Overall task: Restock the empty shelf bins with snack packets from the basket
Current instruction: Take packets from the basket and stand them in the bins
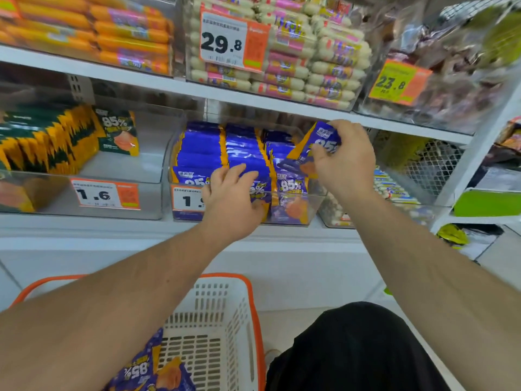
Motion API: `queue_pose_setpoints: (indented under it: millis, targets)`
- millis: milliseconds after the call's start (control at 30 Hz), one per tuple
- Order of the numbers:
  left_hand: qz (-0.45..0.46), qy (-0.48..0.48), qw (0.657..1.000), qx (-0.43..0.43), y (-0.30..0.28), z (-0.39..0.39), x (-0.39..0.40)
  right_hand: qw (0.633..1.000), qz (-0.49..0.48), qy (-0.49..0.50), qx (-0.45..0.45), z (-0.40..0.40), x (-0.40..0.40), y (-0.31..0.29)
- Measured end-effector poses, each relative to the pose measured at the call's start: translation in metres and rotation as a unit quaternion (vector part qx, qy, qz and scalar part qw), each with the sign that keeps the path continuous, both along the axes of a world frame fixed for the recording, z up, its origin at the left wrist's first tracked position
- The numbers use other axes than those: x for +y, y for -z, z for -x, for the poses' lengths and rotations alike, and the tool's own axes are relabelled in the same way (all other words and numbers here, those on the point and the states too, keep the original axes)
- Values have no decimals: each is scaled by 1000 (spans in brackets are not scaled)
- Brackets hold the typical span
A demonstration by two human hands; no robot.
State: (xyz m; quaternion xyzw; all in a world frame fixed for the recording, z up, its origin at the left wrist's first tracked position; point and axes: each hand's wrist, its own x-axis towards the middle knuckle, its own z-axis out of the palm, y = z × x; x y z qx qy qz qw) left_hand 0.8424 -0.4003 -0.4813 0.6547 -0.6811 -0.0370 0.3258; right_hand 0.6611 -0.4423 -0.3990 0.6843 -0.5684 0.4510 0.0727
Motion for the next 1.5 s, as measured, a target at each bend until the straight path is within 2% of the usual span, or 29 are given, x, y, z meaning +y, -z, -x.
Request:
queue_pose_setpoints:
  millis: [67,233,433,533,700,867,967,1033,1133,1267,1400,1500]
  targets:
    - [-12,-13,998,-64,5,-1,1,998,-36,15,39,3,-15,4]
    - [-64,6,993,-103,8,-5,4,978,-165,27,128,-6,-39,25]
    - [-15,18,987,-160,17,-17,9,948,-280,24,152,-14,-51,45]
    - [1,33,988,-153,20,-23,12,958,-264,12,110,-16,-52,45]
    - [52,59,992,-99,32,-38,18,992,-107,-36,50,-46,-29,47]
    - [-27,42,995,-92,51,-76,36,983,10,-182,0,-109,6,81]
    - [-129,3,990,-56,73,-118,58,973,-38,-226,-26,-154,20,125]
    - [-195,-31,979,-57,92,-148,73,962,-129,-240,-14,-181,30,162]
    - [-285,-68,955,-40,119,-184,91,918,-294,-260,53,-215,49,217]
    - [-365,-91,926,8,152,-214,106,862,-398,-275,153,-241,77,287]
    - [-451,-61,890,31,189,-224,118,763,-484,-309,299,-246,93,355]
    - [-493,-28,869,29,212,-228,125,675,-482,-334,447,-242,105,394]
